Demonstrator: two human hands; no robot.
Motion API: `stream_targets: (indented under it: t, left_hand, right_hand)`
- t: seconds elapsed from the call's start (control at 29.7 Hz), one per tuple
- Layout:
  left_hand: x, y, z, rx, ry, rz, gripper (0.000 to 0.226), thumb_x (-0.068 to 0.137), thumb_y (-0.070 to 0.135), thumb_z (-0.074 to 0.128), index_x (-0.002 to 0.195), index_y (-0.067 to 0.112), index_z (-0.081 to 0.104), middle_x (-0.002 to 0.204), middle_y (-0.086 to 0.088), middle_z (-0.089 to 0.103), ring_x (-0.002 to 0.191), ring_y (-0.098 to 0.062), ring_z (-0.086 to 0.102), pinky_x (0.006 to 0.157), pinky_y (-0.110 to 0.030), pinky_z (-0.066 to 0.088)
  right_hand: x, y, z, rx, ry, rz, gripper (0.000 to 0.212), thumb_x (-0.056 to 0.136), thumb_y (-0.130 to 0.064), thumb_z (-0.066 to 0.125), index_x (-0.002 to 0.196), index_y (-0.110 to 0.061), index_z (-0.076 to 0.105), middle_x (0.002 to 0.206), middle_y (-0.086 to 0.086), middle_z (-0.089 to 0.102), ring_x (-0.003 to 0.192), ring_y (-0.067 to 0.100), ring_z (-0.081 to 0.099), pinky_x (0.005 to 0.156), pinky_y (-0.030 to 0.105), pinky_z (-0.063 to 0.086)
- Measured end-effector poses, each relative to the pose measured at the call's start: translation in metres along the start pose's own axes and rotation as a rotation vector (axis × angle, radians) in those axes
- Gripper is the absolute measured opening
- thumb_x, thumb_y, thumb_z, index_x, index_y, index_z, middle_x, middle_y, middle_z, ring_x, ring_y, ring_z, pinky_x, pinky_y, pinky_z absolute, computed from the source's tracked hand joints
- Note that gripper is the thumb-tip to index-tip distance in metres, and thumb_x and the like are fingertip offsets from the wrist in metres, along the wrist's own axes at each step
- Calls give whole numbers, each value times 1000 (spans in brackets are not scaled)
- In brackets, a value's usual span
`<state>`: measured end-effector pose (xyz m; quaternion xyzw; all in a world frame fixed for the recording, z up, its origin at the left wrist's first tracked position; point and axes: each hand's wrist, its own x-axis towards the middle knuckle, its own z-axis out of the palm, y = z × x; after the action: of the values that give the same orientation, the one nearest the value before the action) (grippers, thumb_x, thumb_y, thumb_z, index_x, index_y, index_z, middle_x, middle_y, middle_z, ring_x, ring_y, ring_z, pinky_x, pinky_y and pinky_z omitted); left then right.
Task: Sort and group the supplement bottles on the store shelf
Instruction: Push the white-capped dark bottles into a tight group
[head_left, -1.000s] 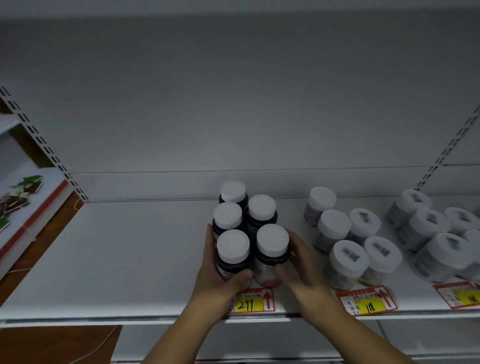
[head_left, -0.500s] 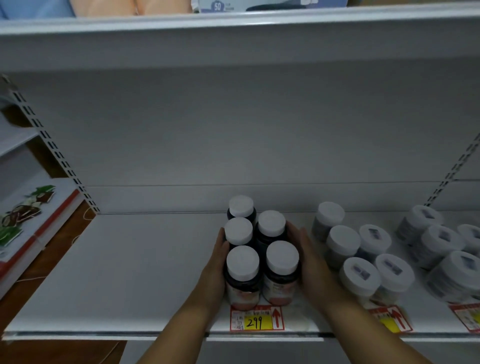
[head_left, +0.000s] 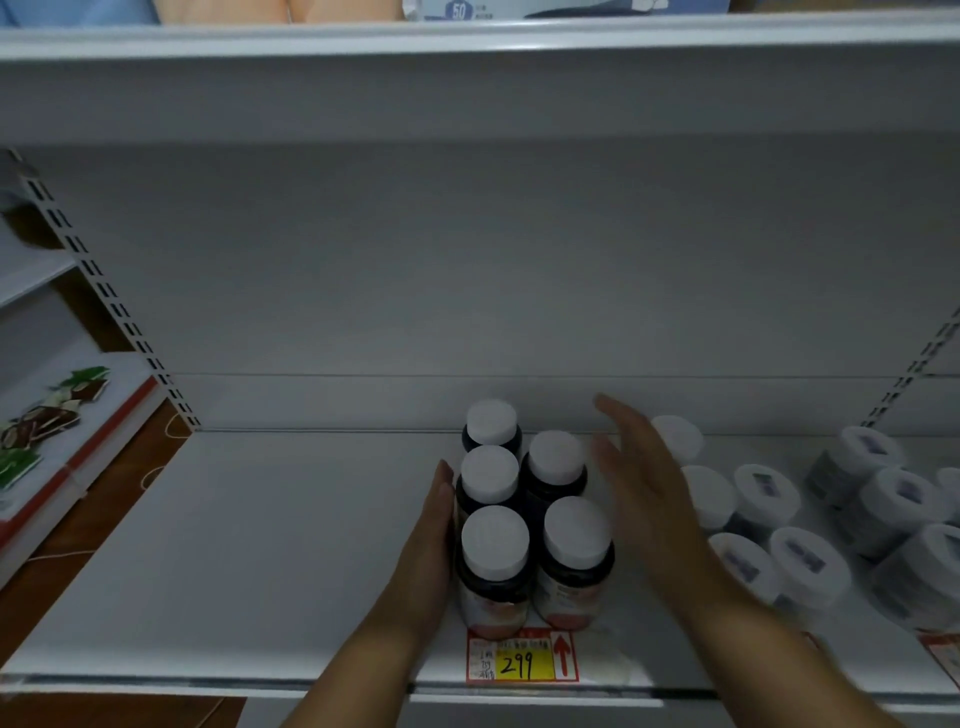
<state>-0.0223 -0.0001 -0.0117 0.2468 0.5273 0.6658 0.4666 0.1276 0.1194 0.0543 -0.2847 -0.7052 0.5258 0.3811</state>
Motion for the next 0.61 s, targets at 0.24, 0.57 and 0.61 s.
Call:
stream_targets:
  t: [0.24, 0.57, 0.61]
  left_hand:
    - [28, 23, 12, 76, 18, -8, 47, 93, 60, 35, 114, 34, 67, 118, 3, 71, 110, -12, 65, 81, -23, 55]
    - [29, 26, 17, 165, 118, 41, 33, 94, 56, 37, 108, 48, 66, 100, 20, 74, 93, 2, 68, 69, -13, 54]
    - [28, 29, 15, 126, 164, 51, 38, 96, 51, 35, 118, 37, 63, 111, 11, 73, 101, -4, 66, 80, -19, 53]
  right_hand:
    - [103, -30, 52, -644, -652, 55, 42, 95, -34, 44, 134, -18, 46, 141, 4, 48, 124, 18, 46, 95, 23, 34]
    - [103, -28, 47, -695, -771, 64, 54, 94, -34, 47, 144, -21, 29, 153, 2, 31, 136, 18, 33, 102, 21, 26]
    - [100, -33, 39, -656, -742, 66, 57, 94, -37, 47, 145, -23, 26, 153, 0, 29, 137, 16, 32, 102, 19, 25]
